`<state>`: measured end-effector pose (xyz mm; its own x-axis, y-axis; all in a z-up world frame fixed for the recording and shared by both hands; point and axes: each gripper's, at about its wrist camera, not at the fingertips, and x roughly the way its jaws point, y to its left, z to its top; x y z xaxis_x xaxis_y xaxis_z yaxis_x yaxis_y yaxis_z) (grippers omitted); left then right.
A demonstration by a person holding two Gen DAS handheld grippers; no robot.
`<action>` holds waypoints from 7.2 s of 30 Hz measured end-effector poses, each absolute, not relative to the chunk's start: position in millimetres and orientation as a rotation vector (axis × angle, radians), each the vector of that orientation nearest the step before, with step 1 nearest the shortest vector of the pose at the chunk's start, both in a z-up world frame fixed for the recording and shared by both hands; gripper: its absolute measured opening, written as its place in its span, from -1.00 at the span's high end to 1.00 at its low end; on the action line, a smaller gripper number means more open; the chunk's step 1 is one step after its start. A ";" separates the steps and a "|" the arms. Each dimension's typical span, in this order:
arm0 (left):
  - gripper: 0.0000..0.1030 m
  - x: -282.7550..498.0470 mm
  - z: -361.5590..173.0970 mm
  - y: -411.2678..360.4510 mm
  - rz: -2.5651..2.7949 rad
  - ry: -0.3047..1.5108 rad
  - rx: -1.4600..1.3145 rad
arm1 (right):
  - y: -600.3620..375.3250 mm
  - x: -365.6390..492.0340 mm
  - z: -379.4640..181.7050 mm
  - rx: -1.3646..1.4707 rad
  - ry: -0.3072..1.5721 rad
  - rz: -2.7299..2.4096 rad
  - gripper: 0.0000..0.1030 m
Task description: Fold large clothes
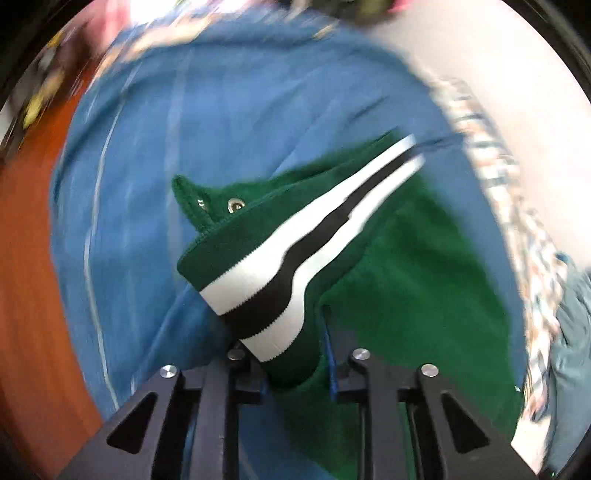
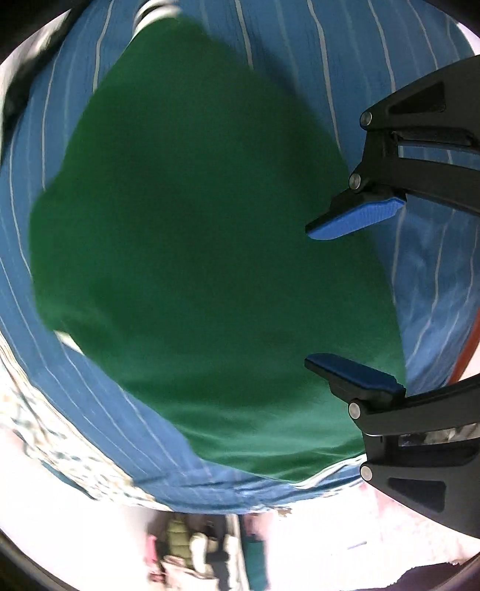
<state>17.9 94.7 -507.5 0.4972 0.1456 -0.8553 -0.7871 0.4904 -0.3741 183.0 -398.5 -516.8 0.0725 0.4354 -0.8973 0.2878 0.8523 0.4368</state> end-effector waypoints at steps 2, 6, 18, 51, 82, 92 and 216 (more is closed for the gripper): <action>0.66 29.6 -480.0 103.1 0.589 0.791 -0.817 | -385.0 182.6 -516.6 0.574 1.524 0.143 -0.28; 0.65 40.7 -504.7 142.1 0.513 0.770 -0.923 | -368.5 184.1 -517.9 0.558 1.534 0.162 -0.28; 0.62 64.0 -542.0 136.9 0.563 0.790 -1.031 | -380.2 187.5 -541.1 0.659 1.573 0.137 -0.28; 0.73 145.9 -447.6 -174.7 -0.432 0.973 -0.408 | -432.7 142.2 -567.2 1.051 1.607 0.138 -0.28; -0.85 60.2 -528.7 77.4 0.621 1.263 -0.115 | -347.5 242.0 -506.1 0.657 1.488 0.347 -0.64; -1.00 68.1 -596.3 78.6 0.632 1.234 -0.097 | -382.4 269.1 -479.8 0.852 1.364 0.171 0.95; -1.00 187.2 -516.0 118.4 0.608 1.235 -0.341 | -197.5 477.0 -605.8 0.593 2.177 0.714 0.24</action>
